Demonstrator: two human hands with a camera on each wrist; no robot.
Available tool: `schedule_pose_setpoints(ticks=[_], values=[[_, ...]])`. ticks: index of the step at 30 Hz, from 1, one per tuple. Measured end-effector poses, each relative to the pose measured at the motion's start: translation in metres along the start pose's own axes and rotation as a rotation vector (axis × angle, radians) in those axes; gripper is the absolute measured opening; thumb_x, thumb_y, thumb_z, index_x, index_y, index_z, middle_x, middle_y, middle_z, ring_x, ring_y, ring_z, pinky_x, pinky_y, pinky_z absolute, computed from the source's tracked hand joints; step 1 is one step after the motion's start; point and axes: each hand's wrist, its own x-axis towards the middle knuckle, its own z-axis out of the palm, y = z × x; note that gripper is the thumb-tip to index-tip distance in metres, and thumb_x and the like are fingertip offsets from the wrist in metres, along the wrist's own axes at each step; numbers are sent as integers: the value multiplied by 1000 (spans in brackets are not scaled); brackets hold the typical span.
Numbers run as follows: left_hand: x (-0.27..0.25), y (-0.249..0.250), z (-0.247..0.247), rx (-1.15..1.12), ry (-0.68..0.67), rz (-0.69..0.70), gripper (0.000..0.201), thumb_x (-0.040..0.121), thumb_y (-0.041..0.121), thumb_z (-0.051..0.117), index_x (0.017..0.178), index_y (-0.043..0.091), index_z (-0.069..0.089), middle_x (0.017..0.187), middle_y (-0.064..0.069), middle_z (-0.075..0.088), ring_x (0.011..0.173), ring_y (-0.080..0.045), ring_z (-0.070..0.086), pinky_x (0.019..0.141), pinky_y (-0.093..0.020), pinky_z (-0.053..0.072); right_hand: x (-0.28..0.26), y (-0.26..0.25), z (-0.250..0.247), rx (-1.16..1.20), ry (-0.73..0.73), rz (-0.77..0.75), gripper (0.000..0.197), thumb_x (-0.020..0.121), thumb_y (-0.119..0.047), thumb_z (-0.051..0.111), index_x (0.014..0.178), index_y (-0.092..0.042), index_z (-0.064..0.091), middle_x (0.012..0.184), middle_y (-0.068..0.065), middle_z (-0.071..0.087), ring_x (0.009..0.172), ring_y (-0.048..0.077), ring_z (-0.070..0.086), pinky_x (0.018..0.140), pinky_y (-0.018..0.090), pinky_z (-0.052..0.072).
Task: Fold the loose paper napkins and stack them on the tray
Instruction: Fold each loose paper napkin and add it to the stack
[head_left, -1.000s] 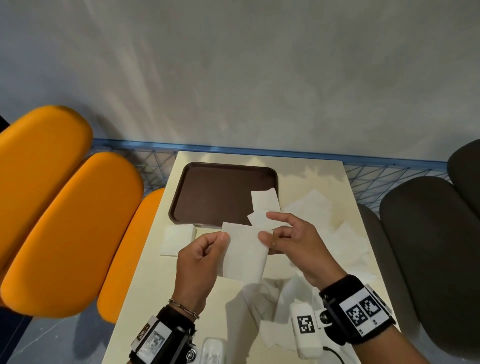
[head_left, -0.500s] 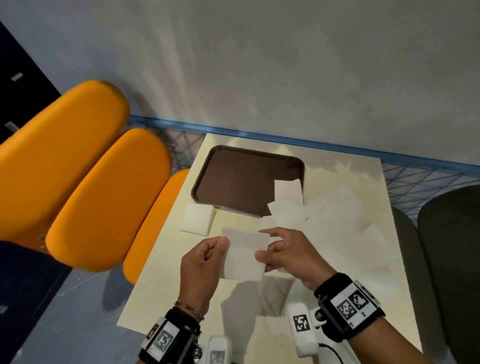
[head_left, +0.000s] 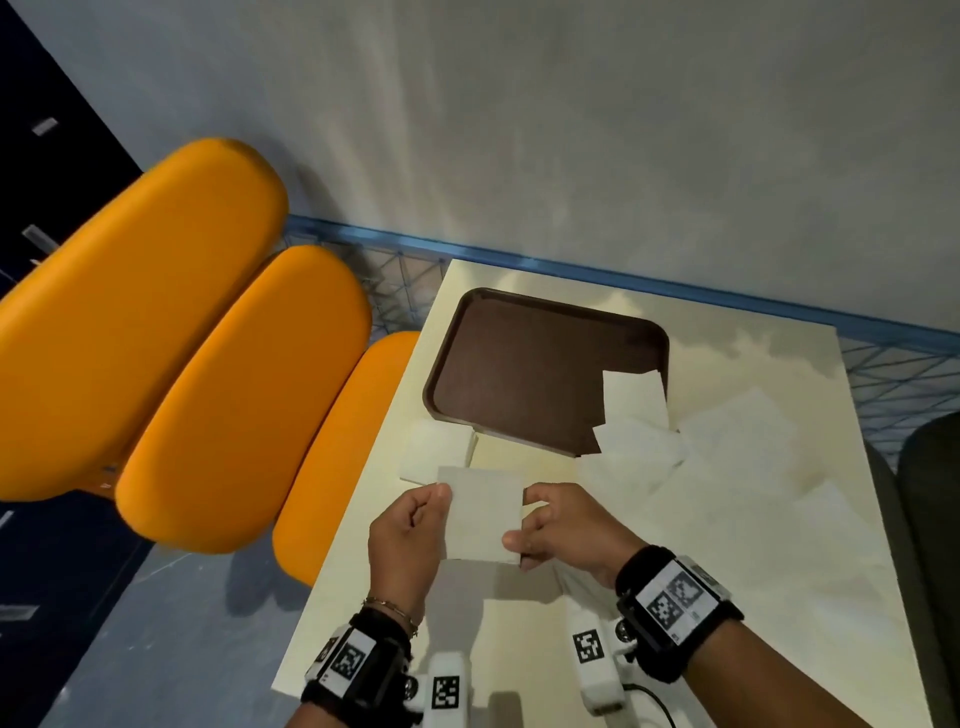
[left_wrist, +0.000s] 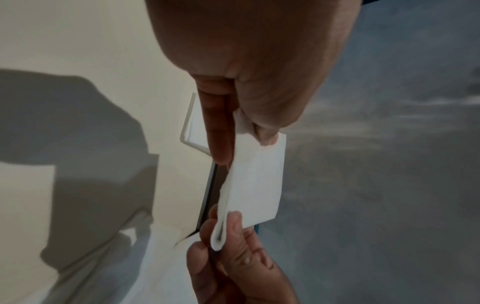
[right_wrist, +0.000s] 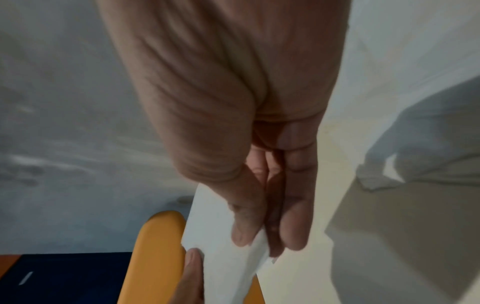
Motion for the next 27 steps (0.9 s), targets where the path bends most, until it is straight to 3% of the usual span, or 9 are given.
schedule_pose_setpoints(ticks=[3,6,8,10,14,17,20,24,27], values=[[41,1,-11,24,-28,-48,9,94,37,74,93,30,80,92,6,78,83,-22,73,81,-49,65,41,-6,12,-50,69,8,32,86,-3,84,114,-9,70,86,13,80,75,24,75,80,42,66],[79,-1,-20,63,-104,-90,16,89,31,82,103,27,75,65,16,62,57,-8,60,69,-43,66,83,-9,23,-92,130,18,26,88,-2,81,110,-6,68,67,-3,72,66,18,72,72,37,65],[104,-6,-26,103,-101,-95,17,89,26,83,104,20,77,63,16,61,63,-10,59,61,-36,62,109,-9,29,-104,140,33,28,90,-4,80,114,-8,67,67,-4,71,63,16,70,63,33,60],[127,-10,-29,125,-87,-91,12,90,23,81,101,18,79,71,10,72,70,-16,63,57,-31,59,132,-7,36,-102,134,53,32,89,-6,80,117,-14,66,75,0,73,69,17,72,66,37,62],[163,-19,-28,205,-39,-83,5,88,25,83,85,22,80,77,4,77,65,-15,62,63,-37,60,164,1,47,-59,142,96,46,80,-7,85,119,-20,65,92,6,74,85,24,73,69,37,62],[182,-30,-26,289,-35,-46,12,87,26,84,81,18,78,75,4,73,68,-13,60,70,-34,57,177,8,55,-14,210,118,56,66,-15,84,118,-20,65,86,1,72,79,23,71,69,38,61],[193,-37,-22,367,-59,-5,19,87,27,83,83,10,75,70,3,64,65,-12,53,66,-29,50,184,14,58,-29,263,135,56,66,-16,86,117,-22,63,79,-2,76,74,20,74,69,36,61],[197,-40,-18,428,-101,25,12,87,29,83,81,21,77,70,5,70,64,-8,56,61,-20,46,188,23,57,-123,312,127,53,64,-30,84,111,-32,60,78,-5,79,82,22,77,86,48,64],[198,-43,-15,450,-103,21,11,87,29,84,83,22,77,73,7,70,68,-9,58,62,-17,44,188,25,57,-168,311,132,52,62,-35,81,109,-34,58,81,-4,80,83,22,78,87,48,64]])
